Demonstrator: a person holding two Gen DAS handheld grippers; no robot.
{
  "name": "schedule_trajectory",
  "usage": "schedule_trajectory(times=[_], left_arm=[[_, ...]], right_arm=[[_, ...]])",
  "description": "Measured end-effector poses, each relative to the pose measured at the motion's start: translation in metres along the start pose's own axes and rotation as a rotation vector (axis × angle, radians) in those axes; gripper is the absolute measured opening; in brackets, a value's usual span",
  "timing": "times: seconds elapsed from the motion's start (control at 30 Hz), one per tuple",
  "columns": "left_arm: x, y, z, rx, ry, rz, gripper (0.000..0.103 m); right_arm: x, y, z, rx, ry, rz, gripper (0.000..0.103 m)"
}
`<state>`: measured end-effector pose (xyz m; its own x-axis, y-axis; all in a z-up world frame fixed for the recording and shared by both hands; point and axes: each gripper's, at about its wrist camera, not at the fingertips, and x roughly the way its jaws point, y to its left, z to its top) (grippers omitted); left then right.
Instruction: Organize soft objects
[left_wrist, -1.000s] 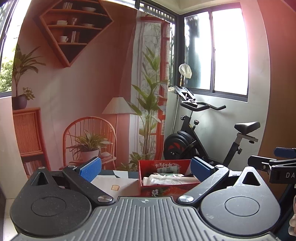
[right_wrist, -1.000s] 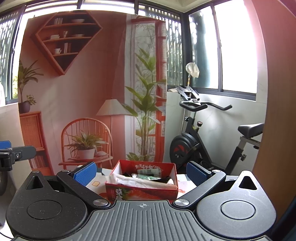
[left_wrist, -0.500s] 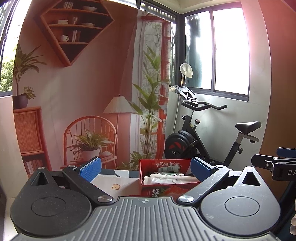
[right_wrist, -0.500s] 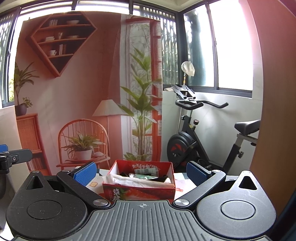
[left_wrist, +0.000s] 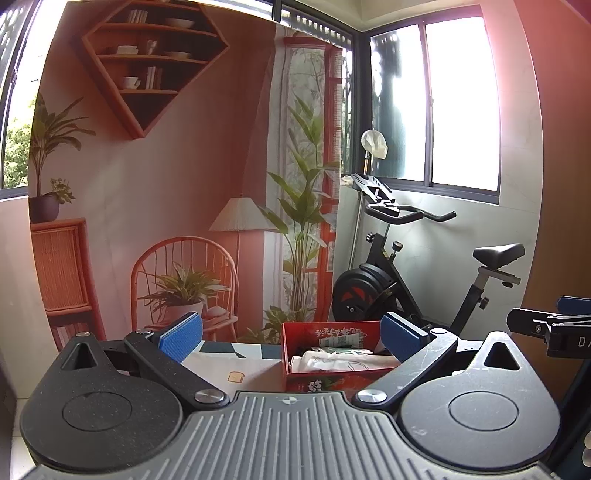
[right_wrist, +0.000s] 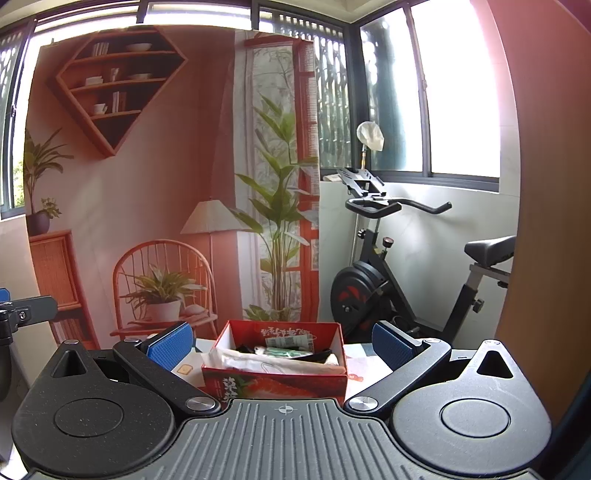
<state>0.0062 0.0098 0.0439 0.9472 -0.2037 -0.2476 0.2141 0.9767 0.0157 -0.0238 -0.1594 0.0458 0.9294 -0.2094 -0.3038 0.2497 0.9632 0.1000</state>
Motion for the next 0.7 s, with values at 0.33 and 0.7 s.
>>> schedule_trajectory(times=[0.33, 0.7], left_arm=[[-0.0038, -0.0024, 0.0012, 0.004, -0.008, 0.003, 0.103], [-0.0041, -0.0021, 0.0017, 0.003, -0.008, 0.001, 0.103]], right_arm=[[-0.0005, -0.0013, -0.0008, 0.001, -0.001, -0.001, 0.103], [-0.0010, -0.0046, -0.0001, 0.002, -0.001, -0.003, 0.103]])
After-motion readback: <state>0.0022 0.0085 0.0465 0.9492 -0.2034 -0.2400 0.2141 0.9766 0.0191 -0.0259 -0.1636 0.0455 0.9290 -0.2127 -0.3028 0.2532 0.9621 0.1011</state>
